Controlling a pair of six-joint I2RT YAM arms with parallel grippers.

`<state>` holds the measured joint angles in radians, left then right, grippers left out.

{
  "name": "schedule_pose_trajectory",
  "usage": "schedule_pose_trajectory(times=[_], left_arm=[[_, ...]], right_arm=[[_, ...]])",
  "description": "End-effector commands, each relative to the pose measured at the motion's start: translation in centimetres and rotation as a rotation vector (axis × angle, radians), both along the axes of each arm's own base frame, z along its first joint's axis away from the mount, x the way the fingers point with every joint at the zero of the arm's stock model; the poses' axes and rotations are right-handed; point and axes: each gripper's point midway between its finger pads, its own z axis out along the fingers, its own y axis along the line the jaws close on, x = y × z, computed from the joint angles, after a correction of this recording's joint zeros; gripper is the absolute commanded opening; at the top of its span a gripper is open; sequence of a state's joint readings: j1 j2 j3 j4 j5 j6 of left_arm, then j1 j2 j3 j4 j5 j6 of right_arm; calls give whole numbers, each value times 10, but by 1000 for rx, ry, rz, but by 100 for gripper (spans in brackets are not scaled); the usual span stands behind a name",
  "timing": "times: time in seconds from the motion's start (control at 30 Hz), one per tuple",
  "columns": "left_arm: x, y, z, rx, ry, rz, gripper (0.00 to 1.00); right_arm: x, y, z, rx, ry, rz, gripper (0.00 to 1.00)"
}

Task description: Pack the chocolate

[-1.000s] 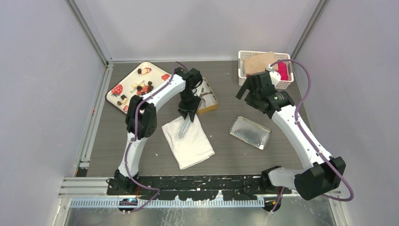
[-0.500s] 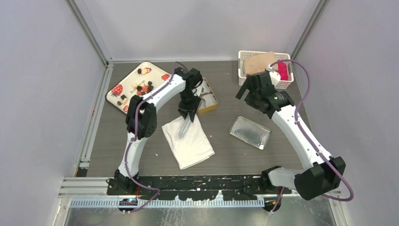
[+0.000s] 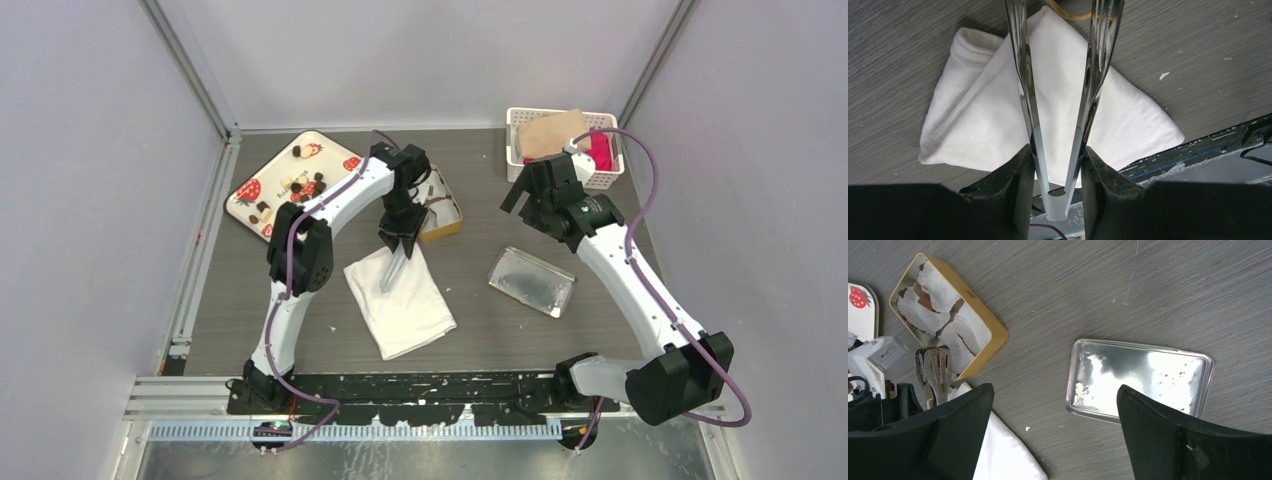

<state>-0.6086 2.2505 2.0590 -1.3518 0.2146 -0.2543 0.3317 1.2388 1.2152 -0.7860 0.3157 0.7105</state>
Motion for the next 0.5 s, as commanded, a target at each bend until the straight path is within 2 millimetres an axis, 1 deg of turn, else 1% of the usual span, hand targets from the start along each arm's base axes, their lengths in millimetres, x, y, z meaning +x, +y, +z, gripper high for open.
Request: schedule_pose_trajectory(times=[0.0,0.47], left_arm=[[2,-10,22,-59,-30,-4,30],[4,-13,22,-67,-30,-5,33]], right_arm=[[4,-1,18,26,-69,-11,98],[5,0,18,29,-68,-16,98]])
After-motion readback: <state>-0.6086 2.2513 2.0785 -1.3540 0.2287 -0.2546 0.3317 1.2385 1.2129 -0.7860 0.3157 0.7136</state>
